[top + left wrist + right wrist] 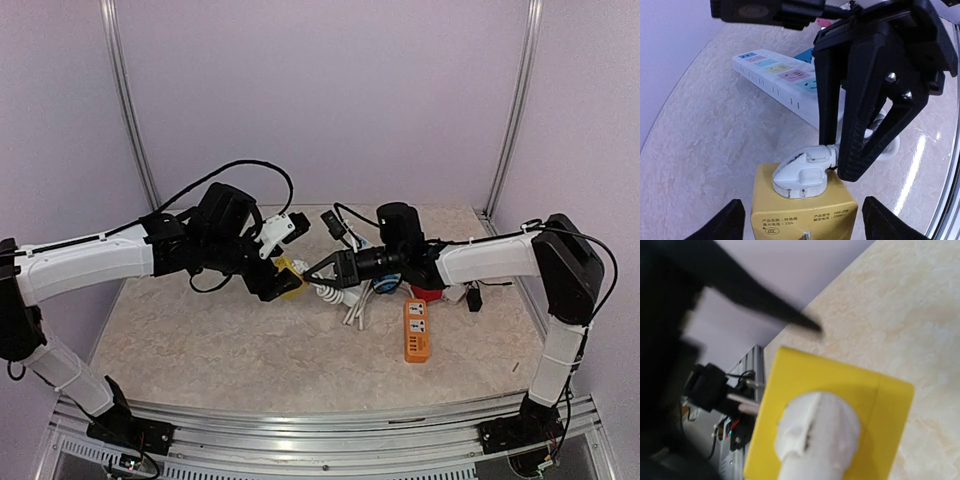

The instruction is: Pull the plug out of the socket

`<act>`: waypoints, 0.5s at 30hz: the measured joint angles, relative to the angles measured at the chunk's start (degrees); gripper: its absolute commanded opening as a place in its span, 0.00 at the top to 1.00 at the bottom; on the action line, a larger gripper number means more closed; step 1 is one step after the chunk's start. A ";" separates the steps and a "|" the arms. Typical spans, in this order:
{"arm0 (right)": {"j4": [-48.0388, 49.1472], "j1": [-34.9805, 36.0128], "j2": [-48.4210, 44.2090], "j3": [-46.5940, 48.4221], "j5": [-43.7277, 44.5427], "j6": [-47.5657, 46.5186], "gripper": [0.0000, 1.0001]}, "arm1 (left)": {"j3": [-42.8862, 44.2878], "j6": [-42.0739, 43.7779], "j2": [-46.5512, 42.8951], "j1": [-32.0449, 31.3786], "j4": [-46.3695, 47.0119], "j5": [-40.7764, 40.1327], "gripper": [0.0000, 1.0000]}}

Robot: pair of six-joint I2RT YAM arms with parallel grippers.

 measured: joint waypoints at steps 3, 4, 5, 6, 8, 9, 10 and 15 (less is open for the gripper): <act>3.67 0.17 0.00 -2.69 1.79 2.43 1.00 | 0.00 -2.19 -0.13 -0.17 3.48 0.72 0.01; 4.68 0.28 0.00 -3.54 2.69 3.21 1.00 | 0.00 -3.10 -0.20 -0.11 4.48 1.27 0.01; 5.53 0.35 0.00 -4.11 3.52 3.78 1.00 | -0.02 -4.11 -0.31 0.02 5.25 1.90 0.01; 6.25 0.35 0.00 -4.50 4.31 4.20 1.00 | -0.24 -5.38 -0.55 0.33 6.27 2.99 0.01; 7.87 0.35 -0.02 -4.92 6.03 4.85 1.00 | -1.31 -8.46 -1.92 1.53 8.13 5.90 0.01; 8.46 0.37 -0.04 -4.96 6.93 5.05 1.00 | -1.90 -9.77 -2.80 2.27 8.81 7.21 0.01; 9.09 0.37 -0.11 -5.03 7.72 5.11 1.00 | -2.84 -11.72 -3.98 3.45 9.88 9.22 0.01; 11.37 0.37 -1.55 -6.05 12.04 5.16 1.00 | -7.87 -23.26 -10.23 11.54 16.15 18.47 0.01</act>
